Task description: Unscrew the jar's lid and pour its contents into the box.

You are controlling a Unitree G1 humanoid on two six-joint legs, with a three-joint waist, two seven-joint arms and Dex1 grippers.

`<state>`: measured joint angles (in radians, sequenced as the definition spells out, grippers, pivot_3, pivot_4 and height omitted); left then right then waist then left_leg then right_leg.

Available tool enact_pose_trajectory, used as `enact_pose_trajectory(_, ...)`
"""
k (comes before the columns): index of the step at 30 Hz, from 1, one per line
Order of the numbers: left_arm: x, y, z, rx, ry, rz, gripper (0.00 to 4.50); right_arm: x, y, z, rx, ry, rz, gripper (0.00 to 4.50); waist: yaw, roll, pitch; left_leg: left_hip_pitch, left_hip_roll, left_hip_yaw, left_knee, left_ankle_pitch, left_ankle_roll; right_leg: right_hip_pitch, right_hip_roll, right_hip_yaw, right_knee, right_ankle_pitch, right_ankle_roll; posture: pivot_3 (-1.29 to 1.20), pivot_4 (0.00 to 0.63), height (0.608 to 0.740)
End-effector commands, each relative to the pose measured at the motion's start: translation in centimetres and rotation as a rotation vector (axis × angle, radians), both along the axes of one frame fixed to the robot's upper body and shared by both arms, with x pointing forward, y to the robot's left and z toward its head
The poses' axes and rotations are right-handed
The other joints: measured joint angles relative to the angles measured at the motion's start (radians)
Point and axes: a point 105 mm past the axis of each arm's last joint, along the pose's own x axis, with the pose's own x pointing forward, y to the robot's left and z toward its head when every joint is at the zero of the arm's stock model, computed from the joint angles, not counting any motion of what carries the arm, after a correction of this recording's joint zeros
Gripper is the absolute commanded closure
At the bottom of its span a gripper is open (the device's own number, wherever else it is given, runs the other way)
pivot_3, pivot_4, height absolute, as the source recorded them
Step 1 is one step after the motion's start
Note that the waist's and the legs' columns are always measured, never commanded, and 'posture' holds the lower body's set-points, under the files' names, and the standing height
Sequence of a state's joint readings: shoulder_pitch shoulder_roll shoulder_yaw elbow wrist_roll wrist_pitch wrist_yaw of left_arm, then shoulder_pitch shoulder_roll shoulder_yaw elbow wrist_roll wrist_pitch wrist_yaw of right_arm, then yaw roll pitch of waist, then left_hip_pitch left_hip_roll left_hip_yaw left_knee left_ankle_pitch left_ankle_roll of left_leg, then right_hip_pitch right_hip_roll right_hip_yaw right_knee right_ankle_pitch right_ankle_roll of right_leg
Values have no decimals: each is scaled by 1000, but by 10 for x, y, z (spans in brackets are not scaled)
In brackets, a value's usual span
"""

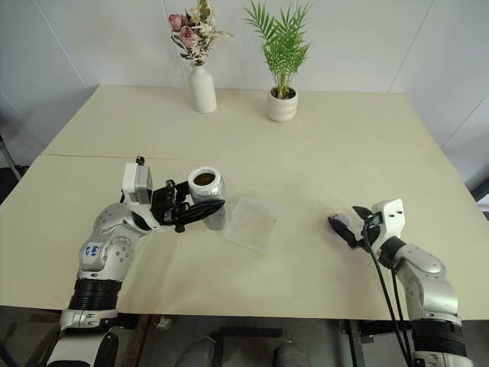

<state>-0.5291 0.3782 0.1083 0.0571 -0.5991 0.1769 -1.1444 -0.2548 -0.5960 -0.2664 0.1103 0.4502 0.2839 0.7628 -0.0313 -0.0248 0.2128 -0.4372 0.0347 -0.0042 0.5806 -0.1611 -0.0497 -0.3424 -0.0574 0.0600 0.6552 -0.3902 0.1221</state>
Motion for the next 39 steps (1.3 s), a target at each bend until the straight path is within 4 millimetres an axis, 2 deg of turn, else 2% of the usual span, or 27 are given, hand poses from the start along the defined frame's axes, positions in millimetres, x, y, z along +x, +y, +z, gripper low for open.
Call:
enact_pose_trajectory(1,7,11,10,13,-22,64,2104,-14,21,56,-63,-119,175,43,0,0,0,0,0,0,0,0,0,0,0,0,0,0,0,0,150,740)
enact_pose_trajectory(5,20,18,17,51,-67,162,2104,-29,48,85,-175,-140,375,43,3,0,0,0,0,-1,1,0,0,0,0,0,0,0,0,0,150,740)
enact_pose_trajectory(9,24,19,23,33,-85,187,2104,-40,63,94,-246,-125,503,43,4,0,0,-1,0,-1,0,0,1,1,0,-1,-2,0,0,0,150,740)
enact_pose_trajectory(14,28,20,15,91,-61,221,2104,-51,80,101,-281,-123,649,43,5,0,0,-2,-1,-1,0,-1,1,0,-1,-1,-3,0,0,0,150,740)
enact_pose_trajectory(18,29,21,13,112,-55,228,2104,-54,86,100,-301,-158,676,43,3,0,0,-2,0,-1,1,-1,1,0,-1,-1,-2,0,0,0,150,740)
enact_pose_trajectory(23,30,20,12,100,-49,215,2104,-51,83,94,-301,-164,643,43,4,0,0,-2,0,-1,1,-1,1,0,-1,-1,-2,0,0,0,150,740)
enact_pose_trajectory(28,33,11,13,120,-120,242,2104,-52,82,91,-275,-165,615,43,5,0,0,-2,0,-1,1,-1,1,0,-1,-1,-2,0,0,0,150,740)
enact_pose_trajectory(30,41,10,17,176,-201,300,2104,-53,82,89,-270,-160,609,43,5,0,0,-2,0,-1,1,-1,1,0,-1,-1,-1,0,0,0,150,740)
enact_pose_trajectory(34,66,15,42,365,-457,436,2104,-54,81,85,-251,-148,596,43,6,-1,1,-2,-1,-1,4,-1,1,0,0,-1,0,0,1,0,150,740)
enact_pose_trajectory(36,77,17,66,496,-647,494,2104,-54,81,85,-236,-146,587,43,3,-1,1,-2,-1,-1,4,-1,1,0,0,0,-1,1,2,0,150,740)
enact_pose_trajectory(39,84,1,113,690,-923,487,2104,-53,82,83,-211,-145,576,43,6,-4,3,-4,-2,0,4,-1,1,-1,0,0,-1,1,3,0,150,740)
